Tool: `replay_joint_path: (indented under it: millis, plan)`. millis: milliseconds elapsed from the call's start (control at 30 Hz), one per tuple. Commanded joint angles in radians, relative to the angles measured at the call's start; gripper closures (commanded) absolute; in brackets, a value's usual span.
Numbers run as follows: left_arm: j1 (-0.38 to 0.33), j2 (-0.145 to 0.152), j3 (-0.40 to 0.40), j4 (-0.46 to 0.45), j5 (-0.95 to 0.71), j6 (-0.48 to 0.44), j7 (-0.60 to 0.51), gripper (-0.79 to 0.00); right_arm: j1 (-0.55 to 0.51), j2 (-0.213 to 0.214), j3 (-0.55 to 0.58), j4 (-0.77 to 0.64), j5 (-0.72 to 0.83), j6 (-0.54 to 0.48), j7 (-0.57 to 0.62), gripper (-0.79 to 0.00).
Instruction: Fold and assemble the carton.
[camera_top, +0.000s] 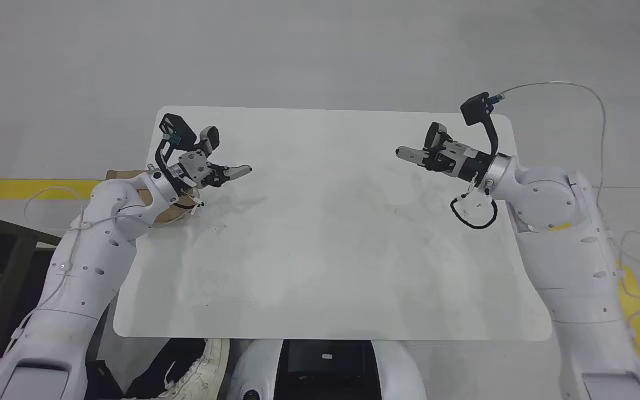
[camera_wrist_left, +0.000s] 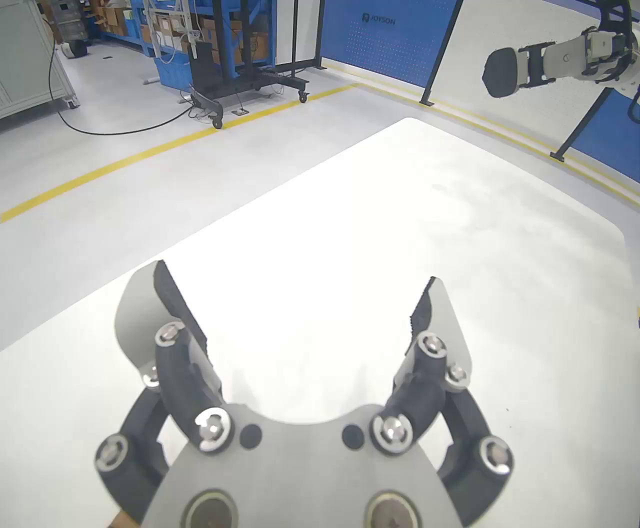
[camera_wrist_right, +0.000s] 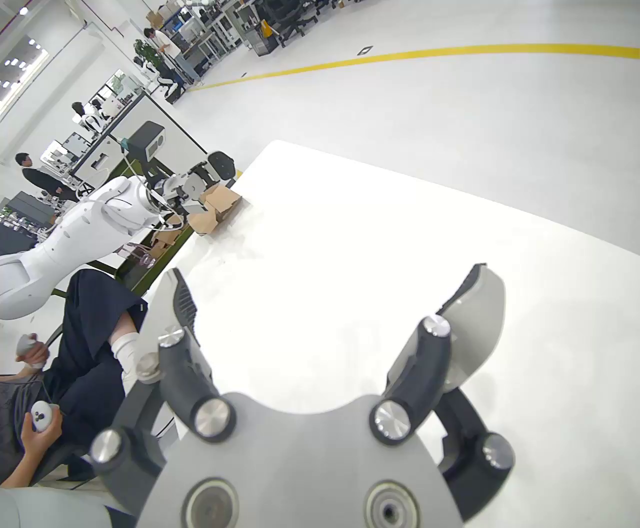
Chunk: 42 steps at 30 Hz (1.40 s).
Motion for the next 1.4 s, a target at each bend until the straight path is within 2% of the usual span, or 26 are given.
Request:
replay_joint_path:
  millis: [0, 800, 867, 1033, 1200, 1367]
  plan:
    - [0.0, 0.0, 0.0, 0.0, 0.0, 0.0, 0.0, -0.784, 0.0, 0.0, 0.0, 0.0, 0.0, 0.0, 0.0, -0.785]
    - [0.011, -0.002, 0.007, -0.001, -0.022, -0.017, -0.003, -0.785, 0.0, 0.0, 0.0, 0.0, 0.0, 0.0, 0.0, -0.785]
    - [0.009, -0.003, 0.003, 0.021, -0.112, -0.068, -0.043, -0.785, 0.0, 0.0, 0.0, 0.0, 0.0, 0.0, 0.0, -0.785]
    - [-0.009, -0.004, -0.007, 0.071, -0.221, -0.096, -0.139, -0.785, 0.0, 0.0, 0.0, 0.0, 0.0, 0.0, 0.0, -0.785]
    - [-0.058, 0.002, -0.034, 0.161, -0.363, -0.155, -0.255, -0.785, 0.0, 0.0, 0.0, 0.0, 0.0, 0.0, 0.0, -0.785]
    - [-0.108, 0.015, -0.074, 0.242, -0.49, -0.173, -0.371, -0.785, 0.0, 0.0, 0.0, 0.0, 0.0, 0.0, 0.0, -0.785]
